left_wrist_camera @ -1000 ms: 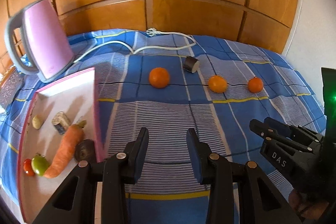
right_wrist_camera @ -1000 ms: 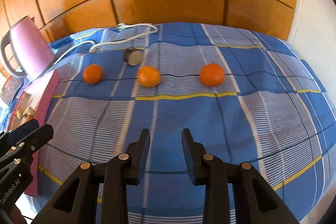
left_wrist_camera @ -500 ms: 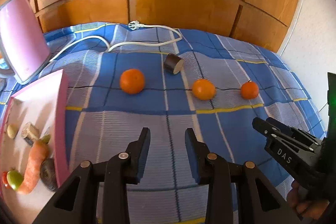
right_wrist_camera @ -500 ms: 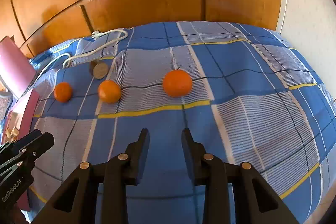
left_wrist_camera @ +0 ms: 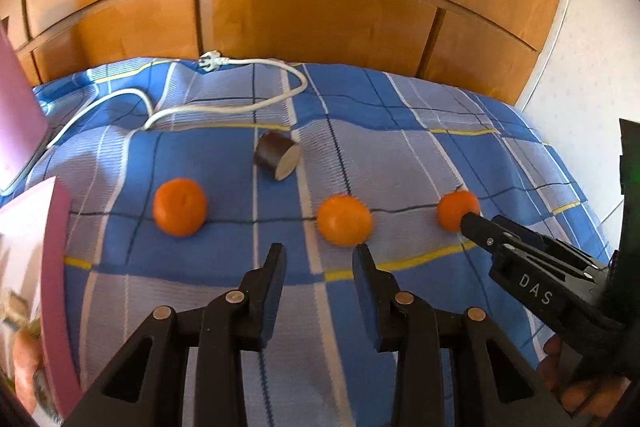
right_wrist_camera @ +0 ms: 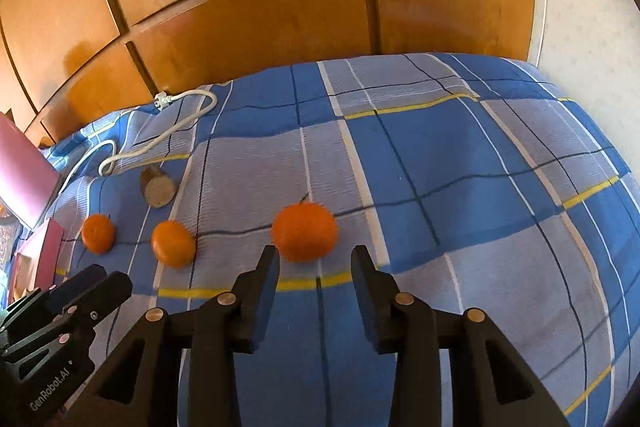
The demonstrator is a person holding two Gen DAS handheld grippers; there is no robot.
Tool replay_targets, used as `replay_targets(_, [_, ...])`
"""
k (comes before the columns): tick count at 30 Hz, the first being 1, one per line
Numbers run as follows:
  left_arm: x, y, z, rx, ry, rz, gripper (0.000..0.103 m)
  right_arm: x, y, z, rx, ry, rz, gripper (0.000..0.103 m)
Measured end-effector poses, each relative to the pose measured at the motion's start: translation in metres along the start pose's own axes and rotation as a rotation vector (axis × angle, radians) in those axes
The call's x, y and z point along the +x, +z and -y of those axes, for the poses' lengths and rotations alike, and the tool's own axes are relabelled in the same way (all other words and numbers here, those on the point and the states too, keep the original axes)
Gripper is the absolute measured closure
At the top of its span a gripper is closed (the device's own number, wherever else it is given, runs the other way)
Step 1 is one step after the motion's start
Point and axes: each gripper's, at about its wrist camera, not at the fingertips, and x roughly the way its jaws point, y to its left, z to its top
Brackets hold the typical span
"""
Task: Organize fruits
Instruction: 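Move both open tools toward the oranges on the bedspread, then grasp an orange with the left tool while the right tool grasps another orange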
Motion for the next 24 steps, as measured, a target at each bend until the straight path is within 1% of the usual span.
replay_targets(2, [0.006, 0.005, 0.001, -0.007, -0.012, 0.001, 0.066, 0.004, 0.004, 0.0, -0.009, 0.008, 0.002, 0.065])
replay_targets(3, [0.008, 0.007, 0.002, -0.012, -0.015, 0.004, 0.062, 0.007, 0.006, -0.002, -0.018, 0.011, 0.002, 0.065])
replay_targets(5, [0.015, 0.01, 0.004, -0.018, -0.018, 0.009, 0.06, 0.014, 0.008, -0.005, -0.044, 0.011, 0.007, 0.06])
replay_targets(7, [0.023, 0.013, 0.008, -0.018, -0.02, 0.005, 0.06, 0.025, 0.008, -0.01, -0.082, -0.008, -0.004, 0.06])
replay_targets(9, [0.034, 0.015, 0.011, -0.02, -0.022, 0.001, 0.06, 0.037, 0.006, -0.014, -0.105, -0.029, -0.042, 0.06])
replay_targets(10, [0.039, 0.016, 0.012, -0.02, -0.022, 0.002, 0.062, 0.036, 0.006, -0.014, -0.111, -0.035, -0.026, 0.064])
replay_targets(12, [0.05, 0.017, 0.012, -0.021, -0.017, -0.003, 0.064, 0.037, 0.007, -0.013, -0.11, -0.039, -0.025, 0.064])
replay_targets(14, [0.061, 0.016, 0.008, -0.048, -0.033, -0.024, 0.066, 0.038, 0.006, -0.014, -0.116, -0.048, -0.022, 0.064])
replay_targets(17, [0.064, 0.017, 0.006, -0.069, -0.036, -0.013, 0.067, 0.039, 0.005, -0.019, -0.141, -0.074, -0.02, 0.064])
replay_targets(24, [0.068, 0.016, 0.011, -0.041, -0.003, -0.01, 0.068, 0.04, 0.006, -0.012, -0.111, -0.043, -0.021, 0.063])
